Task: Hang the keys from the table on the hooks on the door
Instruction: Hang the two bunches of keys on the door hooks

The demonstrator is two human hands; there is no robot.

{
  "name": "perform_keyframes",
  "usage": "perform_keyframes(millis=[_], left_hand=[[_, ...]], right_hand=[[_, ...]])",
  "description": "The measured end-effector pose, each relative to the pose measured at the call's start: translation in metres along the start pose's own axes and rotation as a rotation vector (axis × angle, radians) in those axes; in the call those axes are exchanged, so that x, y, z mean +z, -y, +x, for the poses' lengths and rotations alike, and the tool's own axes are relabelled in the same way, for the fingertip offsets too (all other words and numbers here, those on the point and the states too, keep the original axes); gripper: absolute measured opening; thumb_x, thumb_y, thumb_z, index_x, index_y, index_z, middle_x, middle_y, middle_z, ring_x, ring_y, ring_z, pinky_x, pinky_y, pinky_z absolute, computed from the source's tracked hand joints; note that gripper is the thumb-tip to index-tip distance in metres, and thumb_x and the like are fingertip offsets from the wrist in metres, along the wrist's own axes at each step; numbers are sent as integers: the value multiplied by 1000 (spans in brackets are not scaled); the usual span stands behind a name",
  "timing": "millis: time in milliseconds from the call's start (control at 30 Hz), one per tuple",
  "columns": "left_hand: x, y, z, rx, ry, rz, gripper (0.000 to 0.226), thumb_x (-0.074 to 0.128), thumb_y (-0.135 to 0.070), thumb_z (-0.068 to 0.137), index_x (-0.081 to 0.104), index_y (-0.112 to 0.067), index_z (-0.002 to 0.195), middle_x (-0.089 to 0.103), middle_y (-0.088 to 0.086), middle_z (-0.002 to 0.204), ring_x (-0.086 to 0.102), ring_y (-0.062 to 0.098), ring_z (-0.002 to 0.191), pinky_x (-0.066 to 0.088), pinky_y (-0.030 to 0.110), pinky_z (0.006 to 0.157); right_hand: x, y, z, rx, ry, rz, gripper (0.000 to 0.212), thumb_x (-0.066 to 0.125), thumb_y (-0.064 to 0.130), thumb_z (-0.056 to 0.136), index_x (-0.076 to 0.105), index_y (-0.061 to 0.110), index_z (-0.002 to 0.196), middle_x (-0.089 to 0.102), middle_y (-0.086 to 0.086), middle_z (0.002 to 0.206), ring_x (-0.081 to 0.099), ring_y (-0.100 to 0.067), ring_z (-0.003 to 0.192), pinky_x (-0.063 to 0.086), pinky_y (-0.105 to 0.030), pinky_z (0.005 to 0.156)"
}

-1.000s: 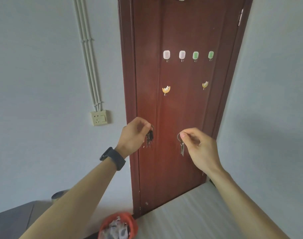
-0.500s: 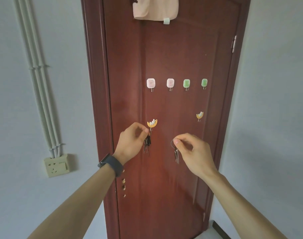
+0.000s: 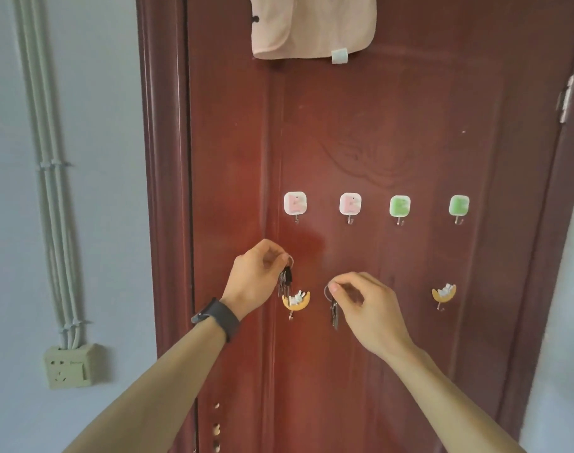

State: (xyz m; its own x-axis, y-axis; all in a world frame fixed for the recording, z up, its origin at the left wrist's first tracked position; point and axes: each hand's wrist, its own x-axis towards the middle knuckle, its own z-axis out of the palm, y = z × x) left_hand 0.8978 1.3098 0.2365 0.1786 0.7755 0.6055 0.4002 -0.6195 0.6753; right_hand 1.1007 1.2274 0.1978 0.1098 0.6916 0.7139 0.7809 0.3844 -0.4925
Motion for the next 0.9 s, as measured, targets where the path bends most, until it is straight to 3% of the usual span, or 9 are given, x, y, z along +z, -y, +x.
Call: perform_keyframes(millis=[100,333,467,600,733,900], left_hand=[[11,-5,21,-8,-66,48,10,59,-29,98,67,-25,94,74,-15,93,68,1,89,49,5,70],[20,-9,66,-3,-162,151,15,61,-29,96,67,-36,84,69,-6,90,64,9,87,49,20,74],[25,-10,89,-37,-183,110,9,67,-34,93,74,-28,93,69,-9,87,66,11,85,50,19,74],[33,-11,101,-60,-223,91,12,69,-37,90,76,-29,95,68,-15,82,64,5,79,44,13,69],[39,-2,103,-61,-294,20,9,73,-38,86,76,-30,89,74,-12,83,69,5,84,52,23,81],[41,2,104,-36,-310,-61,9,75,-33,86,75,-24,88,77,-9,86,73,9,85,57,28,85]], right_hand=[[3,-27,34,-44,49,-5,12,59,35,96,69,36,90,66,17,90,61,-7,85,52,-28,75],[21,-67,101,-109,101,-3,15,56,38,97,71,36,94,66,17,96,58,-10,94,52,-35,83],[31,-78,127,-138,63,-19,12,59,37,96,71,36,93,66,17,92,53,-12,89,50,-42,83],[39,-82,135,-138,-2,-35,10,61,40,93,70,39,88,63,14,82,53,-12,81,49,-42,77],[44,-84,141,-128,-30,-53,10,62,44,91,70,40,85,59,12,76,53,-12,78,46,-40,75],[45,-88,141,-151,-42,-62,10,64,43,91,72,40,87,59,12,77,53,-13,80,44,-39,75]])
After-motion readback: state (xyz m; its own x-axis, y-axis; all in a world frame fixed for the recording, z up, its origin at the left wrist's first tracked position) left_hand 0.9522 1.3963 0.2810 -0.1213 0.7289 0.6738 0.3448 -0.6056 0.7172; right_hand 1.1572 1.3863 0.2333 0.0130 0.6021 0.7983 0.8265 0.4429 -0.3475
